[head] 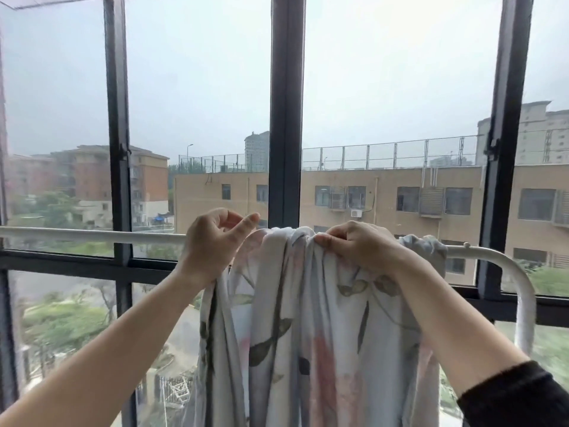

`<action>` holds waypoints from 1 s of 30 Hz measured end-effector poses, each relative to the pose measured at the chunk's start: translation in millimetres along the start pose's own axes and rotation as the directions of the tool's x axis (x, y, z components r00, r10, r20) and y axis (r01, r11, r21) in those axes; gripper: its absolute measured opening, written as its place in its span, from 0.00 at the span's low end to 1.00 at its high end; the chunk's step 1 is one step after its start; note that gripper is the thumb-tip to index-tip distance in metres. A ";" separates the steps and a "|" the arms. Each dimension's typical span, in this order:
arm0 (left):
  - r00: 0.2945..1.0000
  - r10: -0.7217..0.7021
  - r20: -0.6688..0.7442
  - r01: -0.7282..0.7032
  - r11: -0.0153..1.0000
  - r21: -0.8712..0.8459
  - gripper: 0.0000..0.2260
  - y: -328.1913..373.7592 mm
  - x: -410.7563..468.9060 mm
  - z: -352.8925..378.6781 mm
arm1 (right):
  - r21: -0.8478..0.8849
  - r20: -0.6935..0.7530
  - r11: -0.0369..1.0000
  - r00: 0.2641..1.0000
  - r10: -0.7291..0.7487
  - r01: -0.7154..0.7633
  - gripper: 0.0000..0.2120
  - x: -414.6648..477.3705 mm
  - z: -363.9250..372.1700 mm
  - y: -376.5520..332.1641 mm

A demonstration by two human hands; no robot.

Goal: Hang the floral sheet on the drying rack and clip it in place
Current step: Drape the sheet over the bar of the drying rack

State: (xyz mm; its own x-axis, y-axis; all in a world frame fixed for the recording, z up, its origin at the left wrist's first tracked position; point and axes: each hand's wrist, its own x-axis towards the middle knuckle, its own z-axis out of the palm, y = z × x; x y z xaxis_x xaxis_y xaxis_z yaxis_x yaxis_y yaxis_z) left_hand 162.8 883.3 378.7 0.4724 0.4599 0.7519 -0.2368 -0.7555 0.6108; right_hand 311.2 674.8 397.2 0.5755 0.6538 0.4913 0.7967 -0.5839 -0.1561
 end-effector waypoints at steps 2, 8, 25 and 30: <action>1.000 -0.030 -0.002 0.030 0.999 0.011 0.20 -11.2 -21.9 -13.0 | 0.003 0.007 1.000 1.000 0.009 -0.009 0.20 0.1 -0.5 0.3; 0.953 -0.274 0.130 0.273 0.962 0.032 0.42 -61.8 -86.4 -13.8 | 0.008 0.013 1.000 1.000 0.016 -0.016 0.26 -1.5 -3.7 -1.4; 0.763 -0.428 0.485 0.564 0.807 -0.174 0.20 -75.5 -158.7 55.9 | 0.017 0.004 1.000 1.000 0.008 -0.008 0.25 2.2 -2.0 5.4; 0.722 -0.455 0.521 0.607 0.778 -0.161 0.15 -75.2 -146.3 22.1 | 0.014 0.004 1.000 1.000 0.014 -0.014 0.23 4.3 -1.3 3.5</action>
State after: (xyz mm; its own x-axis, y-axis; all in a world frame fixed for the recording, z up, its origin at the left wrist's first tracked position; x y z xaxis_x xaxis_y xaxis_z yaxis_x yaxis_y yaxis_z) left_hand 130.3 862.5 217.3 0.8910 0.4333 0.1358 -0.0345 -0.2335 0.9718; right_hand 316.2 675.0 399.9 0.5876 0.6470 0.4859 0.7908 -0.5863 -0.1755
